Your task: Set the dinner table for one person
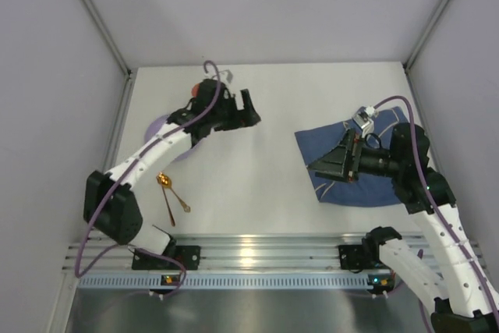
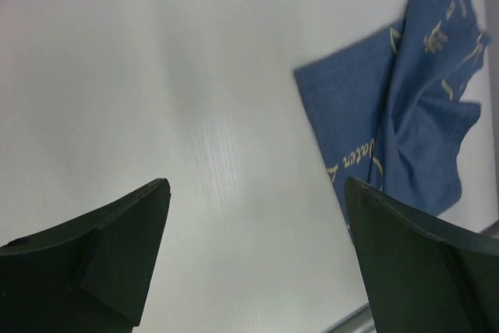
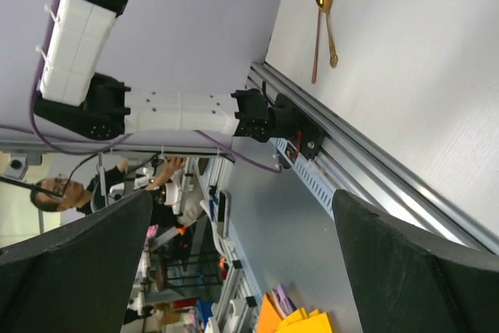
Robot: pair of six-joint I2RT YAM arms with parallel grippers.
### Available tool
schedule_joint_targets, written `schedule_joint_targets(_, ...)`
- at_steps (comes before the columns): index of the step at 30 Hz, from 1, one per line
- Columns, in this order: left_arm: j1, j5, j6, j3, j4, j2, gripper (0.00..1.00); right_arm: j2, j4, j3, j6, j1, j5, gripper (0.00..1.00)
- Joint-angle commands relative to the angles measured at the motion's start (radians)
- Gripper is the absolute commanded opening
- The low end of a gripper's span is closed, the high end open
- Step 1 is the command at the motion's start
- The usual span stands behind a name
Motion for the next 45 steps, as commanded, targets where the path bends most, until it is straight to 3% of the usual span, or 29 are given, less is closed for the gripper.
schedule_joint_targets(1, -0.139, -0.015, -0.014, 0.106, 0.06, 0.137, 0.98, -0.001, -0.093, 0.098, -0.078, -0.01, -0.01, 1.0)
schedule_joint_targets(5, -0.234, -0.071, 0.012, 0.197, 0.011, 0.294, 0.98, 0.025, -0.234, 0.193, -0.185, -0.019, 0.011, 1.0)
schedule_joint_targets(11, -0.272, -0.103, 0.016, 0.341, -0.001, 0.532, 0.98, 0.089, -0.443, 0.339, -0.328, -0.036, 0.102, 1.0)
schedule_joint_targets(19, -0.275, 0.02, 0.009, 0.552, 0.019, 0.783, 0.98, 0.157, -0.587, 0.451, -0.418, -0.048, 0.2, 1.0)
schedule_joint_targets(30, -0.286, 0.224, 0.009, 0.711, 0.017, 0.983, 0.95, 0.194, -0.592, 0.465, -0.431, -0.083, 0.287, 1.0)
schedule_joint_targets(33, -0.295, 0.274, 0.003, 0.749, 0.013, 1.024, 0.87, 0.194, -0.575, 0.447, -0.426, -0.102, 0.318, 1.0)
schedule_joint_targets(37, -0.306, 0.336, -0.007, 0.762, 0.005, 1.044, 0.63, 0.203, -0.552, 0.396, -0.42, -0.134, 0.339, 1.0)
schedule_joint_targets(38, -0.304, 0.339, -0.01, 0.759, 0.005, 1.043, 0.46, 0.203, -0.548, 0.384, -0.418, -0.141, 0.341, 1.0)
schedule_joint_targets(41, -0.297, 0.319, -0.01, 0.739, -0.016, 1.032, 0.18, 0.208, -0.525, 0.335, -0.417, -0.164, 0.347, 1.0)
schedule_joint_targets(42, -0.291, 0.308, -0.017, 0.721, -0.027, 1.017, 0.0, 0.209, -0.519, 0.319, -0.417, -0.167, 0.371, 1.0)
schedule_joint_targets(45, -0.248, 0.244, -0.048, 0.618, -0.041, 0.939, 0.0, 0.217, -0.47, 0.231, -0.4, -0.183, 0.43, 1.0)
